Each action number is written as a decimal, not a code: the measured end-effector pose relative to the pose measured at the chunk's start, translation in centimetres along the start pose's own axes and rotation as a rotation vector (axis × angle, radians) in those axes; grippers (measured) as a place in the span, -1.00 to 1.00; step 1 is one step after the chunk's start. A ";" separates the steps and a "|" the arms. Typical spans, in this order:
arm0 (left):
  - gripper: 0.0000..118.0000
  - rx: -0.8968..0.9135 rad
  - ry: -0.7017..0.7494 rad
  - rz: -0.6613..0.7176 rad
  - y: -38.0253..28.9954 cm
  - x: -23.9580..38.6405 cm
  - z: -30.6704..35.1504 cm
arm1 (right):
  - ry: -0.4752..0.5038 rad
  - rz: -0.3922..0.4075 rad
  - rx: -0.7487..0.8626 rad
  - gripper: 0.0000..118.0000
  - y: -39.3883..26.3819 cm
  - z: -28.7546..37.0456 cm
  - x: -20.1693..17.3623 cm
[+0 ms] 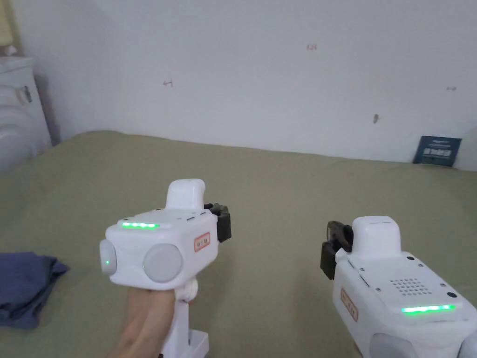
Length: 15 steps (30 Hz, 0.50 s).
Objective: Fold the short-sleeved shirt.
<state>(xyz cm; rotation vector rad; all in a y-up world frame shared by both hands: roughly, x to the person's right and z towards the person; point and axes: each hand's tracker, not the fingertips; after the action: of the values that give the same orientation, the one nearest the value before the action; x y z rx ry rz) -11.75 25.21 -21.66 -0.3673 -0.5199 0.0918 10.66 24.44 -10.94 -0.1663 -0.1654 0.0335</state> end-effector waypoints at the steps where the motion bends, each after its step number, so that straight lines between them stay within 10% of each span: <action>1: -0.97 0.044 0.046 -0.027 -0.4 2.0 0.3 | -0.024 -0.004 0.004 -1.00 0.1 0.7 1.3; 15: -0.97 0.183 0.156 -0.263 -1.7 9.0 3.5 | -0.193 0.015 0.065 -1.00 0.1 4.3 4.9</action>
<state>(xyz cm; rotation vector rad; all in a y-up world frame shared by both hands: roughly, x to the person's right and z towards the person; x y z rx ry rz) -5.76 26.40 -14.00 -0.1241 -0.3977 -0.1421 14.75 25.48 -5.97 -0.0989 -0.3548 0.0695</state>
